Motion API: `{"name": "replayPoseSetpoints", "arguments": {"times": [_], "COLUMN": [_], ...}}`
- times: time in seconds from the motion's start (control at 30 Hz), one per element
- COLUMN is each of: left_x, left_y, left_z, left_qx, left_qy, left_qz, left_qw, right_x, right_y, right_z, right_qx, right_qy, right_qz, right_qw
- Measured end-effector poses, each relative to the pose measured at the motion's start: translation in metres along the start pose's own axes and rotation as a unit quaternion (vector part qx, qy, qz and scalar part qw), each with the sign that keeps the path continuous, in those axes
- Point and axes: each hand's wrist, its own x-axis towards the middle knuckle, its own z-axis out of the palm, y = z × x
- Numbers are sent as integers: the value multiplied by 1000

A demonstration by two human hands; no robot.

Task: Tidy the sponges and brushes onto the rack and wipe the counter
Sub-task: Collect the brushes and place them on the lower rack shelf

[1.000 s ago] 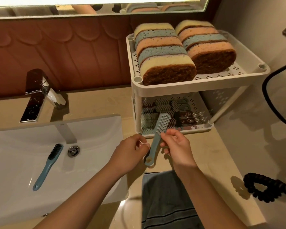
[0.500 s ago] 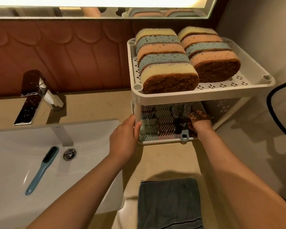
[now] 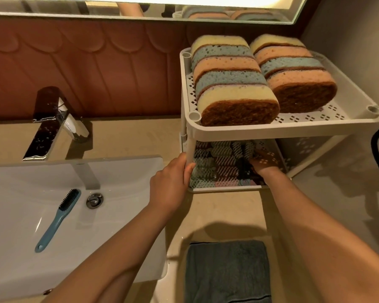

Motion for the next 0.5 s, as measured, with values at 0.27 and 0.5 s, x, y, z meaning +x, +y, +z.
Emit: {"name": "replayPoseSetpoints", "arguments": {"times": [0.27, 0.5], "left_x": [0, -3], "left_y": [-2, -8], "left_z": [-2, -16], "left_qx": [-12, -189], "left_qy": [-5, -87], "left_qz": [8, -52], "left_qw": [1000, 977], "right_x": [-50, -129], "right_y": [-18, -40], "right_z": [20, 57], "right_qx": [45, 13], "right_qy": [99, 29], "right_qz": [-112, -229], "right_qw": [988, 973]}}
